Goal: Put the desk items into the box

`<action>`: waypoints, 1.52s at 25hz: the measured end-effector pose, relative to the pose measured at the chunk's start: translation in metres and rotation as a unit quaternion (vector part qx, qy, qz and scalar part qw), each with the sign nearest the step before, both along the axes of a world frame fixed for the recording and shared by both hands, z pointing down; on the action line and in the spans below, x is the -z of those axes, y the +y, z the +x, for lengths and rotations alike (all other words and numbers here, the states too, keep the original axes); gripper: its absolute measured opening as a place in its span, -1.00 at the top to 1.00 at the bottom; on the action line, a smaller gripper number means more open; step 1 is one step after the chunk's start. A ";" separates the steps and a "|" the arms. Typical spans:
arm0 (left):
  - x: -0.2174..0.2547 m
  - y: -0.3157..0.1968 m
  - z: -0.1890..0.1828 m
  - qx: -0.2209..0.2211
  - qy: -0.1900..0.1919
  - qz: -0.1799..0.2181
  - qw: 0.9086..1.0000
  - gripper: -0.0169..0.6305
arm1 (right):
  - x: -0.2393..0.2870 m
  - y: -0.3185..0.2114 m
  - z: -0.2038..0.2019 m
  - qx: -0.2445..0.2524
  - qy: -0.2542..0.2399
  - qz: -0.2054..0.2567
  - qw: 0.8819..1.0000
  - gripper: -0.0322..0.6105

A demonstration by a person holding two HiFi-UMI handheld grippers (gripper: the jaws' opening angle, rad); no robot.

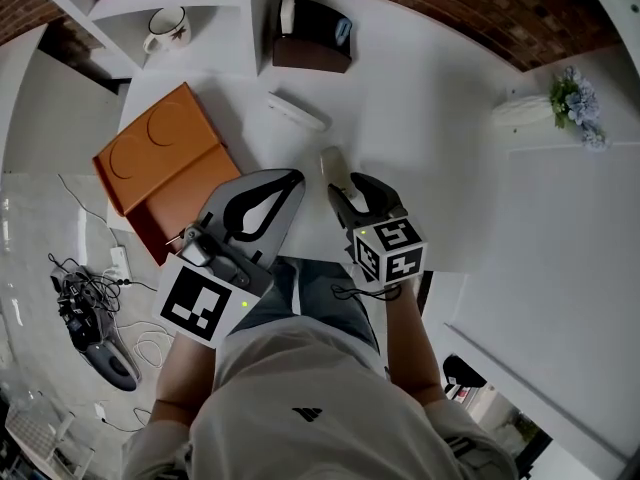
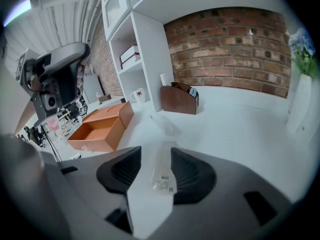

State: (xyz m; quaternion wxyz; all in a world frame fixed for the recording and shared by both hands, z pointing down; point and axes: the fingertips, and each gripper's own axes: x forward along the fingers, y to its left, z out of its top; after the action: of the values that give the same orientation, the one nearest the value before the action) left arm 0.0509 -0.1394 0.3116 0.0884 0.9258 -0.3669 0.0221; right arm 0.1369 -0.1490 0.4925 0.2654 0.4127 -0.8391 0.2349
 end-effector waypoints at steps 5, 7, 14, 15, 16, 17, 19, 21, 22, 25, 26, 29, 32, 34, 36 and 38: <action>-0.006 -0.001 -0.003 0.001 -0.003 -0.006 1.000 0.91 | -0.020 -0.001 0.003 -0.008 0.026 -0.015 1.000 0.25; -0.008 0.000 -0.005 0.004 -0.004 -0.009 1.000 0.91 | -0.029 -0.002 0.007 -0.017 0.040 -0.019 0.999 0.22; -0.014 -0.001 -0.015 0.016 -0.008 -0.017 1.000 0.91 | -0.053 -0.001 0.009 -0.023 0.077 -0.038 0.996 0.12; -0.014 -0.001 -0.016 0.017 -0.008 -0.017 1.000 0.91 | -0.056 -0.001 0.008 -0.022 0.083 -0.040 0.995 0.12; -0.015 -0.001 -0.017 0.019 -0.008 -0.018 1.000 0.91 | -0.059 -0.001 0.008 -0.021 0.088 -0.040 0.995 0.11; -0.016 -0.001 -0.018 0.021 -0.009 -0.019 1.000 0.91 | -0.060 -0.001 0.007 -0.021 0.091 -0.039 0.995 0.10; -0.017 -0.001 -0.021 0.024 -0.009 -0.021 0.999 0.91 | -0.062 -0.002 0.007 -0.024 0.090 -0.038 0.995 0.09; -0.017 0.000 -0.022 0.026 -0.007 -0.022 0.999 0.91 | -0.063 -0.003 0.006 -0.025 0.091 -0.036 0.995 0.09; -0.017 0.000 -0.022 0.026 -0.007 -0.021 0.999 0.91 | -0.063 -0.002 0.006 -0.026 0.093 -0.035 0.995 0.09; -0.016 0.002 -0.021 0.025 -0.006 -0.019 0.999 0.91 | -0.064 -0.002 0.006 -0.028 0.098 -0.035 0.994 0.08; -0.015 0.002 -0.020 0.025 -0.005 -0.018 1.000 0.91 | -0.064 -0.003 0.006 -0.031 0.097 -0.038 0.994 0.08; -0.013 0.005 -0.018 0.024 -0.004 -0.015 1.000 0.91 | -0.062 -0.004 0.008 -0.043 0.080 -0.052 0.995 0.08; -0.012 0.009 -0.018 0.025 -0.006 -0.016 1.000 0.91 | -0.053 -0.004 0.009 -0.056 0.053 -0.046 0.996 0.10; -0.011 0.010 -0.020 0.030 -0.005 -0.015 0.999 0.91 | -0.045 -0.004 0.007 -0.055 0.042 -0.036 0.997 0.10; -0.009 0.011 -0.021 0.034 -0.003 -0.012 0.999 0.91 | -0.035 -0.004 0.005 -0.053 0.030 -0.027 0.998 0.10; -0.007 0.013 -0.022 0.037 -0.001 -0.008 0.999 0.91 | -0.023 -0.006 0.004 -0.052 0.016 -0.016 0.998 0.10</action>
State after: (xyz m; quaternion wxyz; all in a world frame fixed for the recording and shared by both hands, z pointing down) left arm 0.0294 -0.1266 0.3182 0.0961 0.9109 -0.4007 0.0222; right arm 0.1406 -0.1545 0.5159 0.2732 0.4548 -0.8083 0.2553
